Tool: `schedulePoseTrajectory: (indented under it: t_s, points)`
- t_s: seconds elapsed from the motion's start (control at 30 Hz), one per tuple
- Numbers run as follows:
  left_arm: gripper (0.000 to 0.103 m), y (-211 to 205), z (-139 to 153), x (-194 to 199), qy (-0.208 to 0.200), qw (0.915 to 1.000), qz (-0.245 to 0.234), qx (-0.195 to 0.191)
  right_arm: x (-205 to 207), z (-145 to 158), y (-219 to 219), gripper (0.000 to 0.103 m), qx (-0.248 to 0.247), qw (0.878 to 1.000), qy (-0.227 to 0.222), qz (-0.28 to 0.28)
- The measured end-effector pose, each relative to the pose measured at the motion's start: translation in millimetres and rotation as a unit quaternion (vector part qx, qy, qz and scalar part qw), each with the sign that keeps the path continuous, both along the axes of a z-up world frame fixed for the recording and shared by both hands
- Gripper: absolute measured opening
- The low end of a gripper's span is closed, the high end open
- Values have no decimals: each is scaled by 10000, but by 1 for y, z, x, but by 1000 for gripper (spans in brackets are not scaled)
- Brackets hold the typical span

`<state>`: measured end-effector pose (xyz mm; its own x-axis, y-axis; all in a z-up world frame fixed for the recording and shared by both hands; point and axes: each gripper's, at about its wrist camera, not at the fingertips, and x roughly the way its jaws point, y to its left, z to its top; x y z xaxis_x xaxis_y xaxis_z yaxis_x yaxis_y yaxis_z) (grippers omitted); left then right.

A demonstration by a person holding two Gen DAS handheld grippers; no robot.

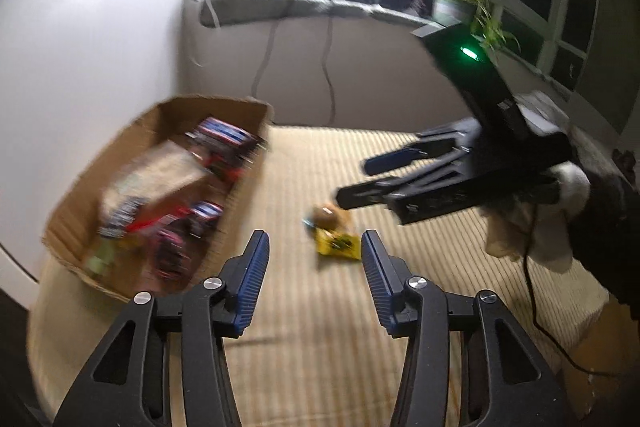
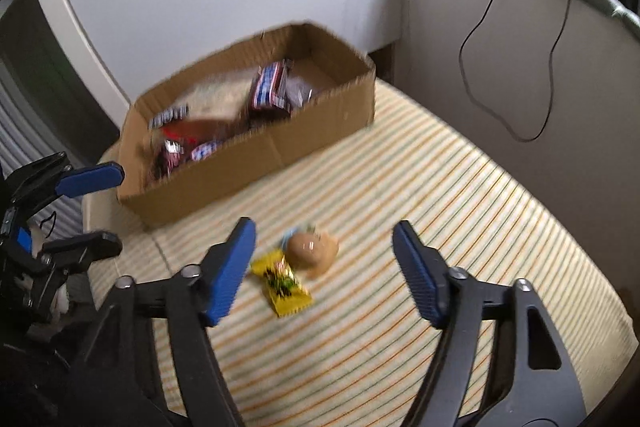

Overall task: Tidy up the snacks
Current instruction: 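Move both tools back toward the yellow packet and egg candy, then grasp the yellow packet with the left tool while the right tool grasps the egg candy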

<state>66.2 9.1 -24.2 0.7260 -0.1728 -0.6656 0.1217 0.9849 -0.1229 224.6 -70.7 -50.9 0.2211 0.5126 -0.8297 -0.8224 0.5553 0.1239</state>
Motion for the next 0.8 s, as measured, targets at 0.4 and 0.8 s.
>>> schedulePoseTrajectory:
  t_s: [0.4,0.8]
  points:
    - [42,-25,-37,23,499,9987,-91,-19,4,-41,22,48,-395,9981,202,418]
    - [42,-33,-55,47,694,9976,-61,-45,10,-46,32,47,-441,9970,153,615]
